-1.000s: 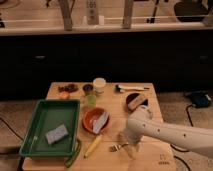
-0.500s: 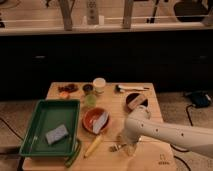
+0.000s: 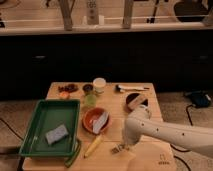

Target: Place fork in table surface

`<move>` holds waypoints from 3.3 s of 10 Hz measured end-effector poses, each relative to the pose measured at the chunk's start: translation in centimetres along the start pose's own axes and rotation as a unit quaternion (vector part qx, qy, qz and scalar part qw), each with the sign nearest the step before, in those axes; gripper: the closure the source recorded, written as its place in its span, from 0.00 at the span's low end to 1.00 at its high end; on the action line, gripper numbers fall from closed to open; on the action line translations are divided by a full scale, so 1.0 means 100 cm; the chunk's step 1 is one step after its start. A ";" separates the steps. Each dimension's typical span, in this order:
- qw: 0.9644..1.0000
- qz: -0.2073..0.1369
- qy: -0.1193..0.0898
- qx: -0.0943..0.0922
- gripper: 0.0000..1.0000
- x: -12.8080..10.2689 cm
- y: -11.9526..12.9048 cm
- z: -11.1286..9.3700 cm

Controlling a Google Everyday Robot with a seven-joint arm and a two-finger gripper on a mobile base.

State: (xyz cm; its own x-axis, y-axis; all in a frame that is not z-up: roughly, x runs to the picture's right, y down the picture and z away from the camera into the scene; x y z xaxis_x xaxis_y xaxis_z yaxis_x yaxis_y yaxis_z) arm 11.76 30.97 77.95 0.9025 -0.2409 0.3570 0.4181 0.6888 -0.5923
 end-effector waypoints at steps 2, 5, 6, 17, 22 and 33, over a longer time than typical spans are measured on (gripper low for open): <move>1.000 -0.001 -0.001 0.000 1.00 -0.002 0.000 0.002; 1.000 -0.002 -0.003 0.000 1.00 -0.003 0.000 0.000; 1.000 -0.007 -0.003 0.002 1.00 -0.005 0.001 -0.002; 0.996 -0.087 -0.001 0.031 1.00 0.001 0.003 -0.088; 0.993 -0.112 0.006 0.022 1.00 -0.005 0.005 -0.094; 0.992 -0.126 0.004 -0.020 1.00 -0.018 -0.002 -0.037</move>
State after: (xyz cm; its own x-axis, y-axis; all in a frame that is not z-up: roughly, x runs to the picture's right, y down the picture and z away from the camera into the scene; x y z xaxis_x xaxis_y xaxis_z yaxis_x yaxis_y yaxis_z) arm 10.42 28.68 74.75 0.7692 -0.4077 0.4921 0.6345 0.5782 -0.5128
